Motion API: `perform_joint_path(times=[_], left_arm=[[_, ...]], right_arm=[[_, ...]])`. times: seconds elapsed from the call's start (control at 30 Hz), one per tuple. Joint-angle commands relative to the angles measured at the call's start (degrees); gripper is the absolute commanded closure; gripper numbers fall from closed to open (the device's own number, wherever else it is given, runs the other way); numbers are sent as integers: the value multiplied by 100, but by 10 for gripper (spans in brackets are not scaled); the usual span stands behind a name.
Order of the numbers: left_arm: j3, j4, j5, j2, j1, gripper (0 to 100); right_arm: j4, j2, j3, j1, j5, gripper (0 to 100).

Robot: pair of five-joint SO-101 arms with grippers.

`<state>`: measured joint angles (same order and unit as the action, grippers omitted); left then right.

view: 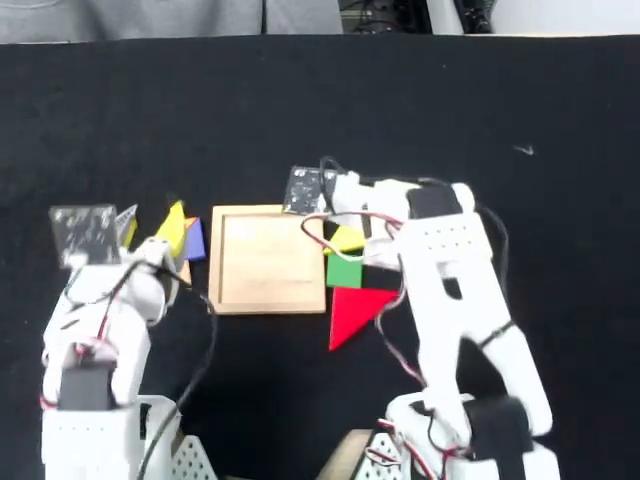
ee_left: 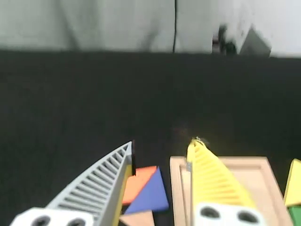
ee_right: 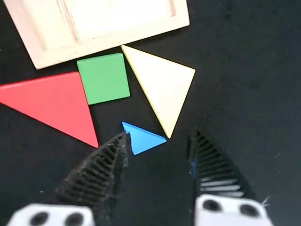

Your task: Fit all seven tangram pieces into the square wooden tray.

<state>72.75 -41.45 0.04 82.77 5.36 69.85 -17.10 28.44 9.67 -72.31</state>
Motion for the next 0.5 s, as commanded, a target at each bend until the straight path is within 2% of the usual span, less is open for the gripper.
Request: perform_joint_path(times=[0.0, 0.23, 0.37, 0.47], left_arm=[[-892, 352, 44, -2119, -119, 809], [-1420, 870, 396, -4607, -66, 809], [-1543, 888, 396, -5002, -66, 807], [-1332, 1222, 396, -4967, -66, 805]], right_arm=[[-62, 242, -426, 53, -510, 783], [-914, 1341, -576, -167, -826, 714], [-1002, 1877, -752, -176, -826, 701], [-1020, 2035, -699, -176, -844, 700]])
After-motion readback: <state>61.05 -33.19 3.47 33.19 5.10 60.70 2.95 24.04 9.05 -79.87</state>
